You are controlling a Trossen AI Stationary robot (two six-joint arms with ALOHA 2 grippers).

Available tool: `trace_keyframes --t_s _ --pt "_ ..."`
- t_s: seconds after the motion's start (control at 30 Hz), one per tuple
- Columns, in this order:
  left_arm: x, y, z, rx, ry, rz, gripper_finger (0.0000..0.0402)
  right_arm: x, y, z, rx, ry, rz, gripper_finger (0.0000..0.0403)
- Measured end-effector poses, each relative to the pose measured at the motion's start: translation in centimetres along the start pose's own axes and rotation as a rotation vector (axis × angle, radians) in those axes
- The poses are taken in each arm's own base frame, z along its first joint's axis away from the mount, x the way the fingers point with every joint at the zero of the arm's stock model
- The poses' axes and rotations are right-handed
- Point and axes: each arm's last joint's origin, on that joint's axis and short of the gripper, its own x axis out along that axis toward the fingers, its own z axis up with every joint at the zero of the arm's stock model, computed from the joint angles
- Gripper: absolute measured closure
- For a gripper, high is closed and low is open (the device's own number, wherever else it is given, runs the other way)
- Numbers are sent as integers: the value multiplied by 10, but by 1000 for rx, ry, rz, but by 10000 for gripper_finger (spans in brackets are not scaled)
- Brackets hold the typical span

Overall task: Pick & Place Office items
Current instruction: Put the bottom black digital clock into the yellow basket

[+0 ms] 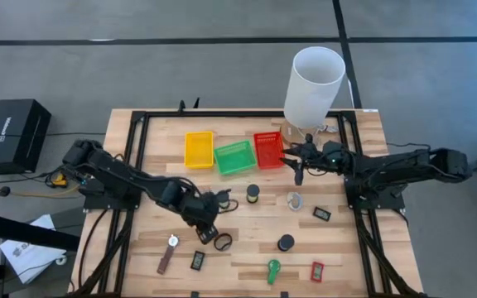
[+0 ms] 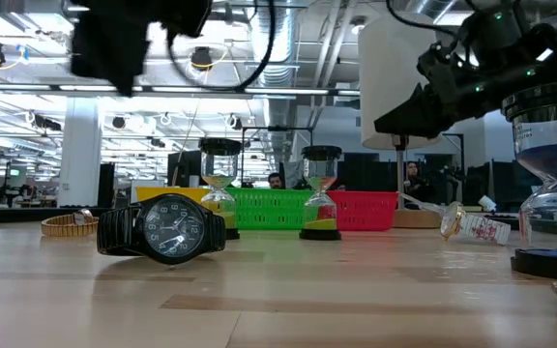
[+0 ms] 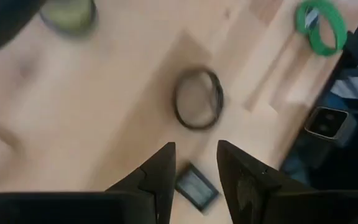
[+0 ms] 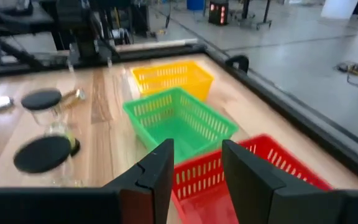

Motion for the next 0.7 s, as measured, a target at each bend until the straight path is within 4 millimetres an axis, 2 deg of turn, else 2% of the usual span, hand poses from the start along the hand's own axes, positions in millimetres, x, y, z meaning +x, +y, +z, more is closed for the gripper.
trace_keyframes --t_s 0.13,0.27,0.47,0.7 --pt "15 -6 -13 -153 173 -20 284 6 0 -8 -4 44 -1 276" --pt "28 -13 -28 -219 237 12 262 12 1 -13 -41 67 0 276" --pt "43 -19 -45 -329 224 83 206 20 1 -15 -111 69 3 276" --pt "63 -25 -60 -371 169 128 151 27 2 -1 -108 35 3 276"
